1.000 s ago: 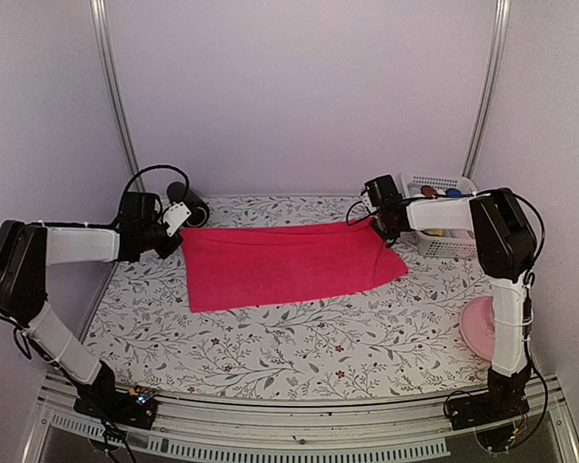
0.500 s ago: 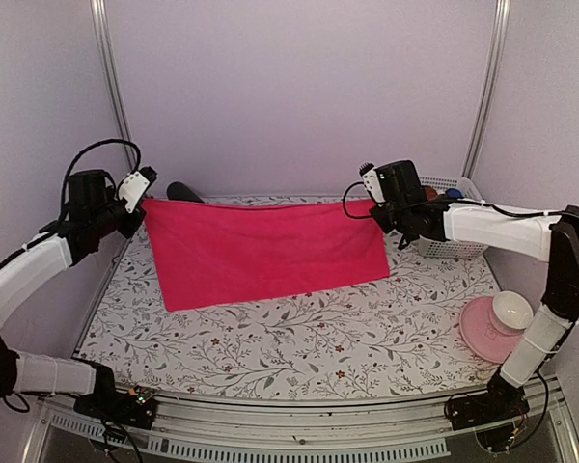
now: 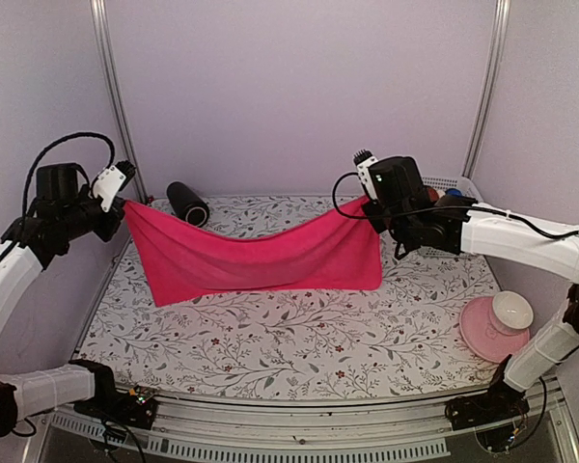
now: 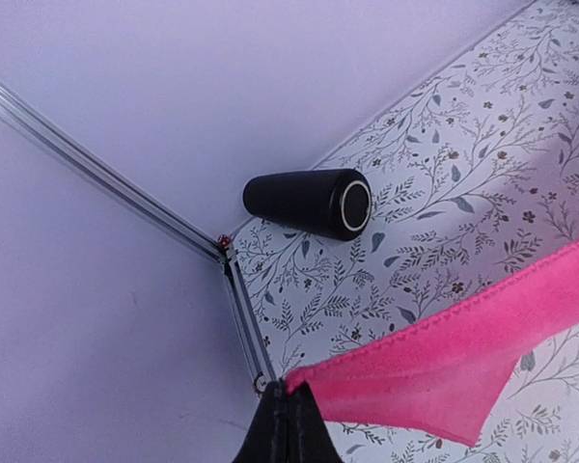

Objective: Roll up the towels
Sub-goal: Flatten out the towel at the center of the board.

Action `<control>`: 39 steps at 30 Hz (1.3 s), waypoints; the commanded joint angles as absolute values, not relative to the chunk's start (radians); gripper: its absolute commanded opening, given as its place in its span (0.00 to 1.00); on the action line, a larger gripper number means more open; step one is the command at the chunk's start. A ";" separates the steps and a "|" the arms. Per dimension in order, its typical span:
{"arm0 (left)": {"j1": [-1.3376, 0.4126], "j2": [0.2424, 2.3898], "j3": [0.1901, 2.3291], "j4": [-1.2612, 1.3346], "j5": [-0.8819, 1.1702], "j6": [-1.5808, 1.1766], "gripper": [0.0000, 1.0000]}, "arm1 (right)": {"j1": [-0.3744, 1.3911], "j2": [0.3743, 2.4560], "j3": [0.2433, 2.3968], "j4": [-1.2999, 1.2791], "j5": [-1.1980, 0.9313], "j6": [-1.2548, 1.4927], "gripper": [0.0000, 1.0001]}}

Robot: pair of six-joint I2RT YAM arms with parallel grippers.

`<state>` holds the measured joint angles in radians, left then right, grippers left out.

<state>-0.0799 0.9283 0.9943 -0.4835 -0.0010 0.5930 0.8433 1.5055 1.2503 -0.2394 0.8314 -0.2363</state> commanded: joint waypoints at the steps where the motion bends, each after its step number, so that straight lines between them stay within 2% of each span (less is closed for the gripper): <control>1: -0.061 1.005 0.983 -0.392 -0.119 0.596 0.00 | 0.781 1.642 1.352 -0.249 0.862 -0.217 0.02; 9: 0.054 1.410 1.058 -0.150 -0.195 0.627 0.00 | 0.631 2.094 1.742 -0.205 0.813 -0.336 0.02; 12: 0.072 1.484 1.100 -0.123 -0.205 0.620 0.00 | 0.646 2.137 1.830 -0.201 0.793 -0.388 0.02; 18: 0.078 1.304 1.082 -0.258 -0.039 0.618 0.00 | 0.732 1.959 1.733 -0.207 0.742 -0.424 0.02; 22: 0.098 1.077 0.996 -0.398 0.130 0.665 0.00 | 0.829 1.747 1.536 -0.270 0.751 -0.394 0.02; 26: 0.111 0.892 0.927 -0.568 0.204 0.722 0.00 | 0.928 1.527 1.320 -0.321 0.738 -0.259 0.02; 30: 0.124 0.821 1.005 -0.744 0.241 0.700 0.00 | 1.033 1.372 1.242 -0.359 0.779 -0.183 0.02; 35: 0.128 0.837 1.130 -0.748 0.212 0.626 0.00 | 1.043 1.371 1.296 -0.360 0.875 -0.160 0.02; 39: 0.129 0.914 1.070 -0.616 0.109 0.631 0.00 | 0.940 1.522 1.364 -0.304 0.849 -0.200 0.02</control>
